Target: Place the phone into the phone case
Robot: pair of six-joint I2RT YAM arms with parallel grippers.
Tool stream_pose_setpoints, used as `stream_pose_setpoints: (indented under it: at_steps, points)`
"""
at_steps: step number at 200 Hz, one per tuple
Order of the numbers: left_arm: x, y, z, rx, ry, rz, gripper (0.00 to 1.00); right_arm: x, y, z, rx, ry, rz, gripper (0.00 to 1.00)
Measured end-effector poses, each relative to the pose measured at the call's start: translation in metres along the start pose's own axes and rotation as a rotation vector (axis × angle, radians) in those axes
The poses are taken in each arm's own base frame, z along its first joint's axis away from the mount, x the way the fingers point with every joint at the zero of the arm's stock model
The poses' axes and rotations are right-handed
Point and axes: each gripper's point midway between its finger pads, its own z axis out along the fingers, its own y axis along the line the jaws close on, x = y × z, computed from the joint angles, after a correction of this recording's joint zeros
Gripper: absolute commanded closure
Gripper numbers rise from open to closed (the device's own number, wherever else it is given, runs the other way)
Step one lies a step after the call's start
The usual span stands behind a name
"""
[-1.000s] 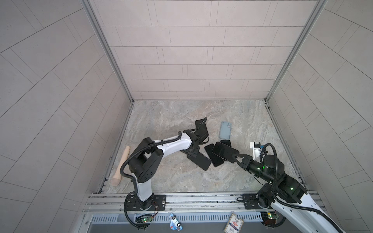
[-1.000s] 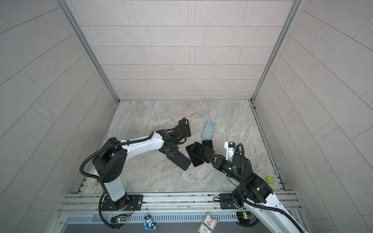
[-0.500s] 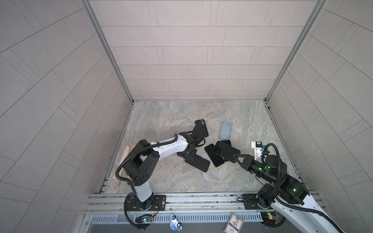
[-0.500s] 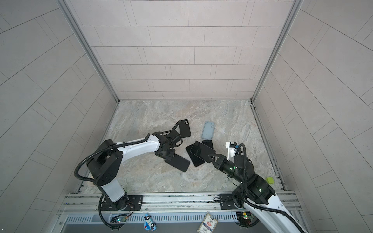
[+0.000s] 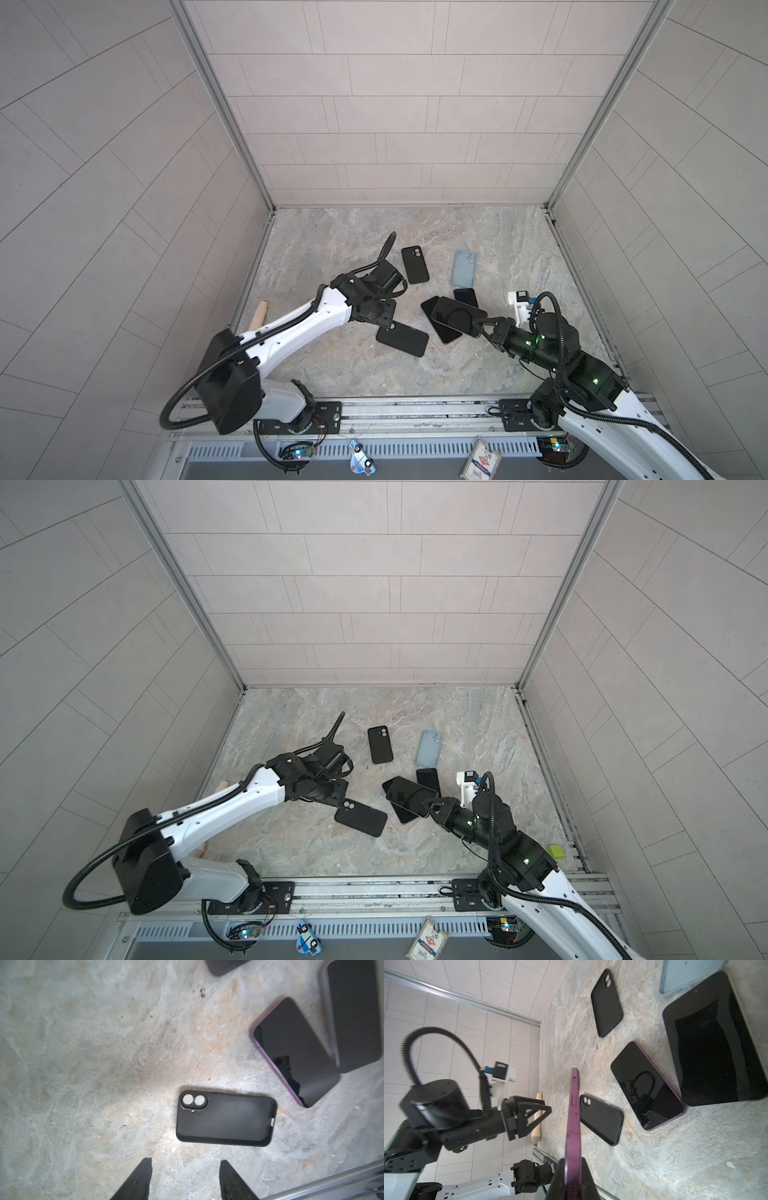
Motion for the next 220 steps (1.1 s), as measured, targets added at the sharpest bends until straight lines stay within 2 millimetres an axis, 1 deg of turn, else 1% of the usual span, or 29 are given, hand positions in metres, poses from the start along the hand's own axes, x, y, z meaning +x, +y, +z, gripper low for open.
stream_pose_setpoints:
  at_steps: [12,25,39,57,68,83,93,102,120,121,131,143,153,156,165,171,178,187,193,203,207,216,220]
  points:
    - [-0.009,0.003,-0.012,0.017,-0.056,-0.014,0.42,0.004,-0.001,0.007,0.011,0.032,0.004,1.00]
    - [-0.018,0.007,-0.017,0.036,-0.112,-0.042,0.42,0.010,0.002,0.013,0.006,0.063,0.002,1.00]
    - [-0.024,0.014,-0.016,0.058,-0.147,-0.090,0.42,0.017,0.007,0.020,-0.012,0.094,-0.003,1.00]
    - [-0.031,0.026,-0.010,0.090,-0.165,-0.173,0.42,0.029,0.009,0.030,-0.019,0.130,-0.008,1.00]
    - [-0.041,0.030,-0.009,0.116,-0.192,-0.222,0.42,0.031,0.008,0.034,-0.008,0.139,-0.015,1.00]
    - [-0.065,0.033,-0.013,0.148,-0.259,-0.263,0.42,0.027,0.005,0.038,0.023,0.122,-0.033,1.00]
    - [-0.085,0.031,-0.018,0.162,-0.312,-0.267,0.41,0.016,0.005,0.040,0.048,0.100,-0.053,1.00]
    - [-0.109,0.027,-0.026,0.180,-0.376,-0.261,0.40,0.001,0.008,0.042,0.065,0.067,-0.069,1.00]
    - [-0.156,0.019,-0.046,0.195,-0.513,-0.231,0.37,-0.038,0.018,0.045,0.084,-0.018,-0.083,1.00]
    - [-0.159,0.019,-0.048,0.196,-0.523,-0.230,0.37,-0.043,0.019,0.045,0.084,-0.029,-0.081,1.00]
    - [-0.179,0.017,-0.060,0.193,-0.588,-0.207,0.37,-0.065,0.028,0.046,0.079,-0.060,-0.068,1.00]
    - [-0.196,0.017,-0.073,0.181,-0.648,-0.186,0.36,-0.088,0.039,0.049,0.070,-0.082,-0.050,1.00]
    - [-0.208,0.017,-0.080,0.172,-0.684,-0.172,0.37,-0.097,0.050,0.054,0.063,-0.067,-0.055,1.00]
    - [-0.212,0.016,-0.082,0.171,-0.694,-0.167,0.38,-0.099,0.055,0.056,0.059,-0.058,-0.059,1.00]
    - [-0.219,0.013,-0.082,0.173,-0.704,-0.150,0.41,-0.097,0.068,0.061,0.045,-0.021,-0.092,1.00]
    - [-0.222,0.011,-0.079,0.176,-0.701,-0.138,0.42,-0.092,0.076,0.063,0.034,0.004,-0.119,1.00]
    - [-0.221,0.009,-0.074,0.179,-0.687,-0.129,0.42,-0.081,0.084,0.065,0.019,0.035,-0.159,1.00]
    - [-0.214,0.009,-0.066,0.187,-0.661,-0.133,0.42,-0.063,0.091,0.065,-0.002,0.070,-0.205,1.00]
    - [-0.206,0.009,-0.060,0.196,-0.642,-0.145,0.41,-0.051,0.094,0.064,-0.013,0.092,-0.228,1.00]
    - [-0.185,0.012,-0.050,0.213,-0.610,-0.174,0.39,-0.029,0.094,0.059,-0.033,0.128,-0.260,1.00]
    - [-0.173,0.013,-0.047,0.221,-0.586,-0.186,0.39,-0.021,0.093,0.057,-0.038,0.140,-0.266,1.00]
    - [-0.150,0.016,-0.043,0.240,-0.532,-0.218,0.38,-0.010,0.087,0.053,-0.045,0.151,-0.262,1.00]
    - [-0.143,0.017,-0.045,0.248,-0.516,-0.227,0.38,-0.006,0.083,0.052,-0.043,0.155,-0.252,1.00]
